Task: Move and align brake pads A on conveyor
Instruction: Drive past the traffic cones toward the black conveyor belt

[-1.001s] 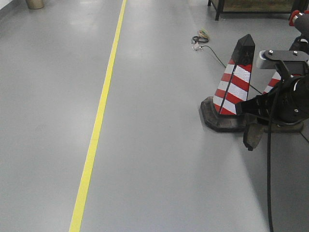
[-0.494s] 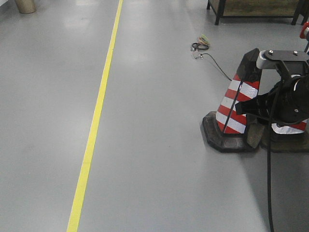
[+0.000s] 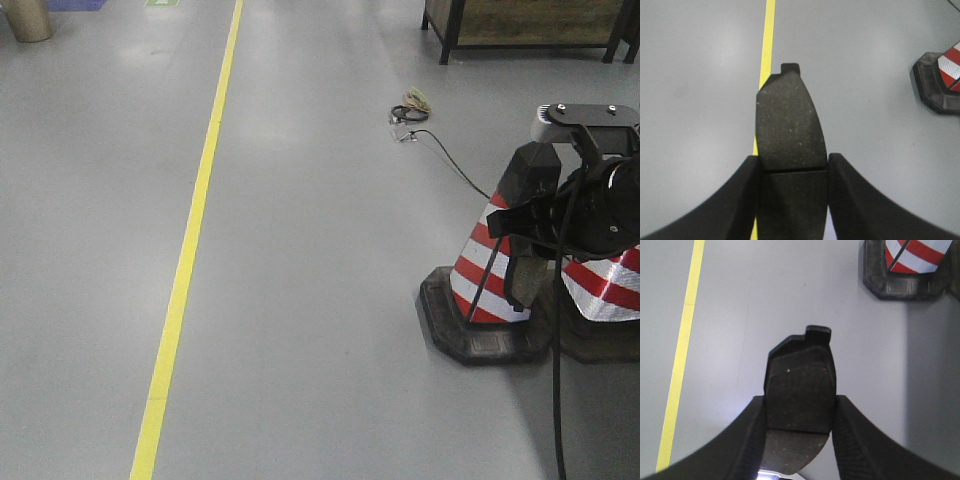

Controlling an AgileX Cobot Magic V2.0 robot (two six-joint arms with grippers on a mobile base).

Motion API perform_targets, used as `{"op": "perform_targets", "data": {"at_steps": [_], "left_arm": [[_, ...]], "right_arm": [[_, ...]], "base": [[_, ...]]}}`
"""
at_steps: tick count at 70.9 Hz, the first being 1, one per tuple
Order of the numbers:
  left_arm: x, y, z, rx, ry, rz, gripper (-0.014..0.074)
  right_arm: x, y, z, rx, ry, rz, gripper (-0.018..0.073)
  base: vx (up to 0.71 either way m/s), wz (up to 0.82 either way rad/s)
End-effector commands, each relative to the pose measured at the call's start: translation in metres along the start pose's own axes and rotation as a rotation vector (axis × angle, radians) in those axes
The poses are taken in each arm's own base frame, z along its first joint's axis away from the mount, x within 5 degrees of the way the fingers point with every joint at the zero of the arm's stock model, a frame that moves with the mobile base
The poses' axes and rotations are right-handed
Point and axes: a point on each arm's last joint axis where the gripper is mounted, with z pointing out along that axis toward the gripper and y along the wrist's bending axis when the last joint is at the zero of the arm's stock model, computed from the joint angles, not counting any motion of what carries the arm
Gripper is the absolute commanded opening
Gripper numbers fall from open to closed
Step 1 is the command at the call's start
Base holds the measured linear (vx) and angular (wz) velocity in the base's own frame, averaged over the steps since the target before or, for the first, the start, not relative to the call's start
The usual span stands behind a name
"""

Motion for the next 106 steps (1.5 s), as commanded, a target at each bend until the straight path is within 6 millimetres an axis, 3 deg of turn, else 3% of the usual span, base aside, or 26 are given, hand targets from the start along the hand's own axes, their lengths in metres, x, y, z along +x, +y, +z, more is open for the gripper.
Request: {"op": "perform_targets", "data": {"at_steps": [1,62,106], "left_arm": [[-0.0143,-0.0031,-0.0097,0.023,-0.116,0.005,0.0118],[-0.0143,-0.0031,-0.0097,0.023,-0.116,0.005,0.0118],[-0.0143,-0.0031,-0.0097,0.023,-0.116,0.005,0.0118]], "right_arm": [[-0.0114,0.0007,-0.0196,-0.007,-0.122,-0.007,0.0088],[-0.0114,0.0007,-0.0196,-0.007,-0.122,-0.006,0.0088],[-0.0114,0.0007,-0.0196,-0.007,-0.122,-0.006,0.0088]], "base": [[0.41,-0.05],[0.36,-0.04],[0.16,-0.15]]}}
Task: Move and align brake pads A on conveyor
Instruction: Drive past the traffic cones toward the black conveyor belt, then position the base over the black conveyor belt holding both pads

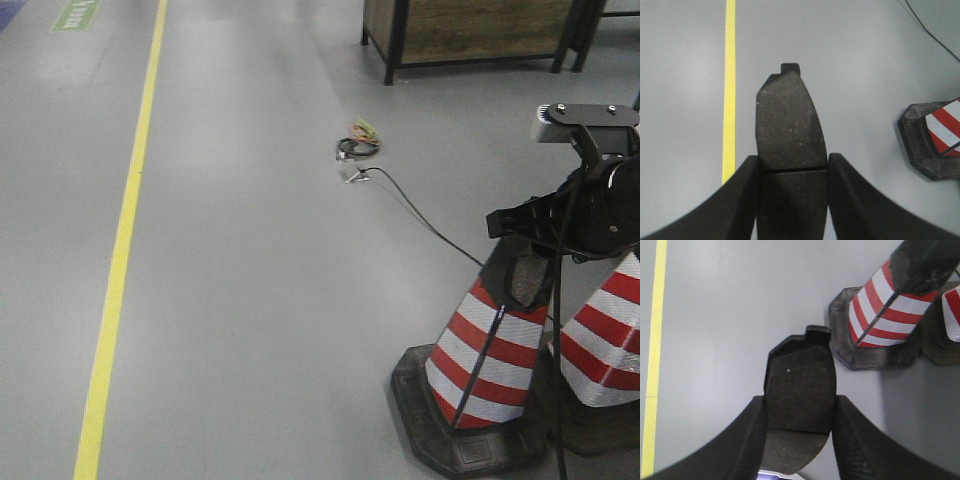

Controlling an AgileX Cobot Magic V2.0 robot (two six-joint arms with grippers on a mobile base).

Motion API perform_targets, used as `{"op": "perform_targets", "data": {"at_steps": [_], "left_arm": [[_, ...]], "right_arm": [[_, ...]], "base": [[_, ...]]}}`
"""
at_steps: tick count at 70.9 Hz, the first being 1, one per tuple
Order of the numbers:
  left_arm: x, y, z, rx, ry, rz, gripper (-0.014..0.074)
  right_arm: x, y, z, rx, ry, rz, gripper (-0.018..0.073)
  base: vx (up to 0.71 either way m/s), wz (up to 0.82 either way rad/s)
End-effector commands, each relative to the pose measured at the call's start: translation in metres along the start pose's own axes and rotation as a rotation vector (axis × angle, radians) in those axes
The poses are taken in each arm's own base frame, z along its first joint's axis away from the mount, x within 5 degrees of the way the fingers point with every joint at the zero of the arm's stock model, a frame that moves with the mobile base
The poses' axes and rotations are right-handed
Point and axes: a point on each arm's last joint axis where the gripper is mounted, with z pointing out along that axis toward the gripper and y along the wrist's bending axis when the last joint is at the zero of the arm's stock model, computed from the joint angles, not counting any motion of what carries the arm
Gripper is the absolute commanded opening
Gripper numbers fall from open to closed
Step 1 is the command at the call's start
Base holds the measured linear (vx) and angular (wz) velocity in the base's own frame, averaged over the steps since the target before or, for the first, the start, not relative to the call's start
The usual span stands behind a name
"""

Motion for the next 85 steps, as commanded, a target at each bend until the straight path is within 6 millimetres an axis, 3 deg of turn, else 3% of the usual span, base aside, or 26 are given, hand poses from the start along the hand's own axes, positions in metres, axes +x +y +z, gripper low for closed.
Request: {"op": "perform_targets", "data": {"at_steps": [1,85], "left_arm": [[-0.0143,-0.0031,-0.0097,0.023,-0.116,0.005,0.0118],[-0.0143,-0.0031,-0.0097,0.023,-0.116,0.005,0.0118]], "right_arm": [[-0.0113,0.0007,-0.0196,-0.007,-0.121,-0.006,0.0088],[-0.0113,0.0007,-0.0196,-0.007,-0.121,-0.006,0.0088]], "base": [[0.06,-0.25],[0.13,-0.49]]}}
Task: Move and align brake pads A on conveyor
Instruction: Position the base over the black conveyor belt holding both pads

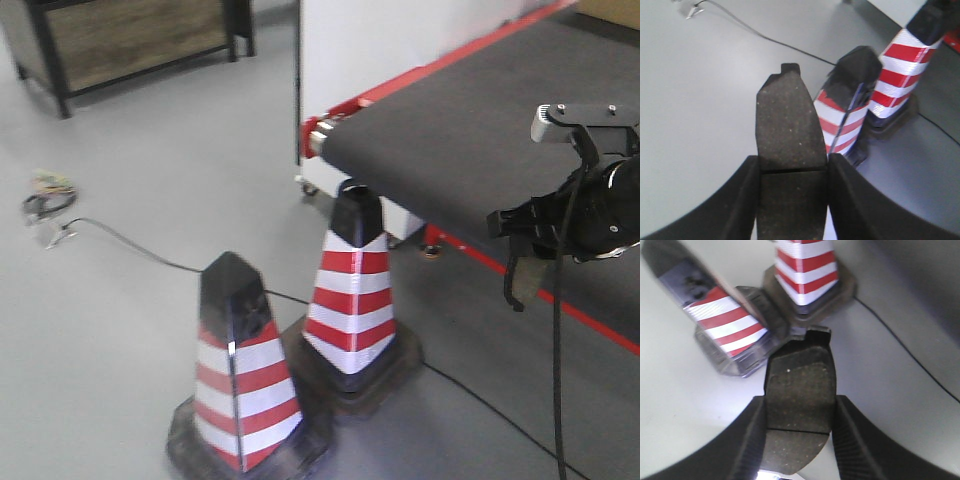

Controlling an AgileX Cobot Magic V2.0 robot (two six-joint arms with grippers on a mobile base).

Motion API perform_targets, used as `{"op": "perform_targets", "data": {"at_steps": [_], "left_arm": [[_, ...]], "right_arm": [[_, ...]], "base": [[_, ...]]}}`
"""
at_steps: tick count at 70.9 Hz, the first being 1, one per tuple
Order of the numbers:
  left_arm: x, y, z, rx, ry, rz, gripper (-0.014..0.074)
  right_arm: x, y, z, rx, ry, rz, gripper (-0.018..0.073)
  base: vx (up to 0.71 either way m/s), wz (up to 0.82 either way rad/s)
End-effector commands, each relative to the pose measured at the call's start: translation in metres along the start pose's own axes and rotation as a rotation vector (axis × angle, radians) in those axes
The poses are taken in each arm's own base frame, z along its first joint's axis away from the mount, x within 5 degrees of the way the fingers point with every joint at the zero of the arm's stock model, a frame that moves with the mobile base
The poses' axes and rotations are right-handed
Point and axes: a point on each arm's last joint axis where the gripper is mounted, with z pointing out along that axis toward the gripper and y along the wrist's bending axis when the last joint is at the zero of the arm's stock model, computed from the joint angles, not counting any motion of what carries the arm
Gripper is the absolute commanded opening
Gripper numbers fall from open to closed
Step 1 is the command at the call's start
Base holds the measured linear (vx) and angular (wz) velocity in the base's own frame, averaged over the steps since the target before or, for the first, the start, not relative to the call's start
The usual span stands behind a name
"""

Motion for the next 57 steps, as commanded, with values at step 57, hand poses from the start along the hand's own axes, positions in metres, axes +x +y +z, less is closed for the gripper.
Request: {"op": "perform_targets", "data": {"at_steps": [57], "left_arm": [[-0.0143,-0.0031,-0.0097,0.023,-0.116,0.005,0.0118]], "right_arm": [[-0.0113,0.0007,-0.0196,-0.007,-0.121,-0.006,0.0088]], "base": [[0.17,-0.48]]}}
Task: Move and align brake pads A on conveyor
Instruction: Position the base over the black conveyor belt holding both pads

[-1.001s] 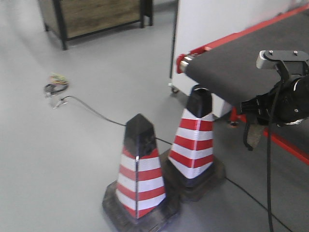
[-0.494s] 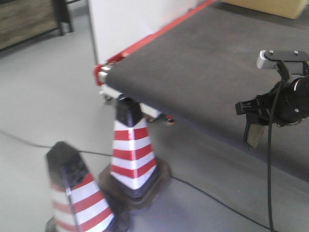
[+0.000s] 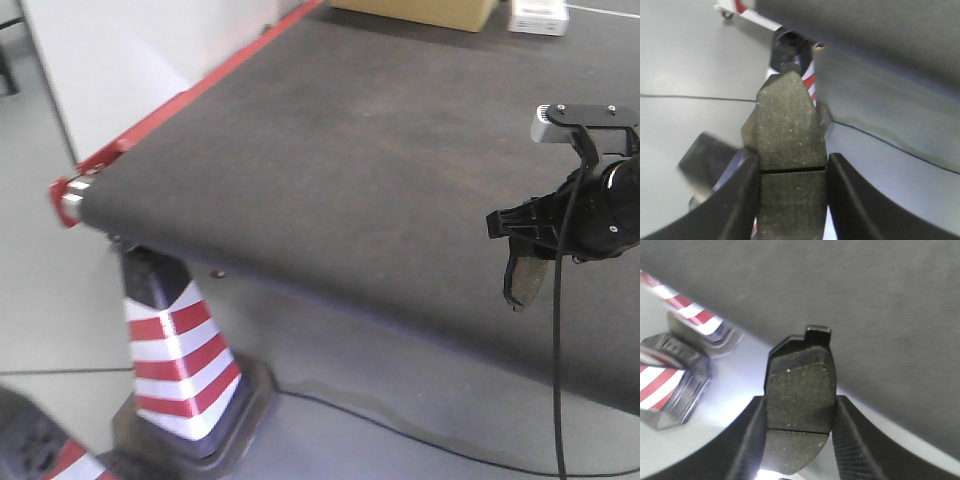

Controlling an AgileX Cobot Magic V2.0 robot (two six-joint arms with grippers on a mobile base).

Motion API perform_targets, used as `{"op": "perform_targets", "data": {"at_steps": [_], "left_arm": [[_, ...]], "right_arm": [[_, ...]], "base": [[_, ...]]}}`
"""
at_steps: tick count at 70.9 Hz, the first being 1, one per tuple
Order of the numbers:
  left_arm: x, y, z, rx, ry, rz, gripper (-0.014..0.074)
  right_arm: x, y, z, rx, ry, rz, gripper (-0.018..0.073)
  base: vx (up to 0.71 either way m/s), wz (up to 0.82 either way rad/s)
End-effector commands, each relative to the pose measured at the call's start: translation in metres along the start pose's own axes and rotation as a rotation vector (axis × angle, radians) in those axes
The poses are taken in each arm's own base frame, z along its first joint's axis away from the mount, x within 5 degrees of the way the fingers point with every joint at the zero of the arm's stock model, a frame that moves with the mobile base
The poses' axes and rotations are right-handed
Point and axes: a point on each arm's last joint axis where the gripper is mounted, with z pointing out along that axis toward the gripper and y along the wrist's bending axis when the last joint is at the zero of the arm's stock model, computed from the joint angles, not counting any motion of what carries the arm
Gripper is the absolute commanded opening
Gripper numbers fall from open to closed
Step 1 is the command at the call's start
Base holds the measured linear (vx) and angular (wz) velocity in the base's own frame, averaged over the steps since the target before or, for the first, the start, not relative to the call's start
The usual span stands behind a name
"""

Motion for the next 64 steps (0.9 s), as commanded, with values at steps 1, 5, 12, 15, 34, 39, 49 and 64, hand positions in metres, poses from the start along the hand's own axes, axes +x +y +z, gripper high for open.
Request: {"op": "perform_targets", "data": {"at_steps": [1,5,12,15,34,39,49,64], "left_arm": [[-0.0143,-0.0031,-0.0097,0.023,-0.116,0.005,0.0118],[-0.0143,-0.0031,-0.0097,0.023,-0.116,0.005,0.0118],[-0.0143,-0.0031,-0.0097,0.023,-0.116,0.005,0.0118],[-0.0143,-0.0031,-0.0097,0.023,-0.116,0.005,0.0118],[-0.0143,-0.0031,-0.0097,0.023,-0.116,0.005,0.0118],[-0.0143,-0.0031,-0.0097,0.023,-0.116,0.005,0.0118],[-0.0143,-0.0031,-0.0097,0.023,-0.116,0.005,0.0118],[-0.0143,-0.0031,-0.0097,0.023,-0.116,0.005,0.0118]], "right_arm": [[-0.0113,0.0007,-0.0196,-0.008,-0.121,-0.006,0.0088],[-0.0113,0.0007,-0.0196,-0.008,-0.121,-0.006,0.0088],[-0.0113,0.0007,-0.0196,-0.008,-0.121,-0.006,0.0088],[-0.0113,0.0007,-0.0196,-0.008,-0.121,-0.006,0.0088],[-0.0113,0.0007,-0.0196,-0.008,-0.121,-0.006,0.0088],[-0.0113,0.0007,-0.0196,-0.008,-0.121,-0.006,0.0088],[-0.0113,0.0007,-0.0196,-0.008,-0.121,-0.006,0.0088],[-0.0113,0.0007,-0.0196,-0.008,-0.121,-0.006,0.0088]], "base": [[0.18,-0.38],[0.19,-0.37],[0.19,-0.38],[0.2,-0.39],[0.2,-0.41],[0.21,-0.42],[0.21,-0.4],[0.21,-0.32]]}}
